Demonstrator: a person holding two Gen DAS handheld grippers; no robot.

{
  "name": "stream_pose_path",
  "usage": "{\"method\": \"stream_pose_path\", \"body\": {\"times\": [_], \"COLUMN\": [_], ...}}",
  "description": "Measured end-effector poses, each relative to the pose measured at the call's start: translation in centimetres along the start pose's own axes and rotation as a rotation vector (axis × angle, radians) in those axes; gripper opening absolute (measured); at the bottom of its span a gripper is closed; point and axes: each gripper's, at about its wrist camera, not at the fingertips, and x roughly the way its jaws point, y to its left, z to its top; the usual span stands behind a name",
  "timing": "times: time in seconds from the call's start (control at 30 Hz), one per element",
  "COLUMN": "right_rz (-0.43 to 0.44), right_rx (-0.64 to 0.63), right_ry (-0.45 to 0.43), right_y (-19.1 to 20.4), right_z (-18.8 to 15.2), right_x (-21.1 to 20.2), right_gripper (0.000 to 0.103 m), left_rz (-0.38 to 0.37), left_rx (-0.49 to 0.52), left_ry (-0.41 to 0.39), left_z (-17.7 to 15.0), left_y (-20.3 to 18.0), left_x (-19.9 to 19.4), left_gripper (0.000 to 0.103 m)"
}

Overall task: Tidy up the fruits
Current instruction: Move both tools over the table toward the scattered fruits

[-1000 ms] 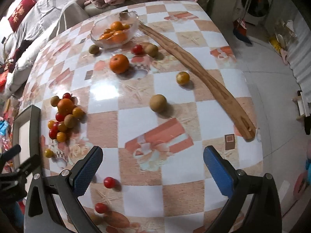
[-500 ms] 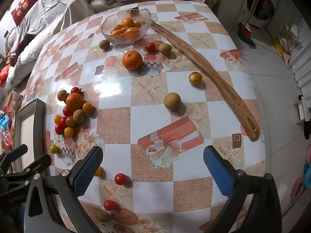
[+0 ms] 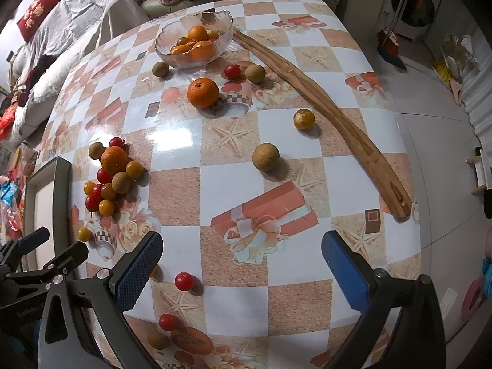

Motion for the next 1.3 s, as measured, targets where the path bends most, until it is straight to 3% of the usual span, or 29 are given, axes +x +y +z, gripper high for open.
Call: {"method": "stream_pose_path", "body": {"times": [0.87,1.17,1.3], "right_rz": [0.014,0.009,0.003], "right_rx": [0.022,0.024,0.028], "right_ry": [0.027,0.046,0.051], "right_y": [-1.5,-1.7,-2.0], "right_z": [-1.3,-1.8,-1.9], "right_x": [0.8,1.5,1.9], "right_gripper": [0.103,0.103,0.103], "left_rz": [0.005,-0.043,-0.062], "left_rx": [0.063,0.127,0.171], "left_ry": [0.045,0.045,0.047], "left_z": [-1.8,-2.9,-2.9], "left_y": [-1.0,-3.0,-4.5], "left_x": [1.6,2.7,3.4], "left_gripper": [0.103,0.103,0.091]}}
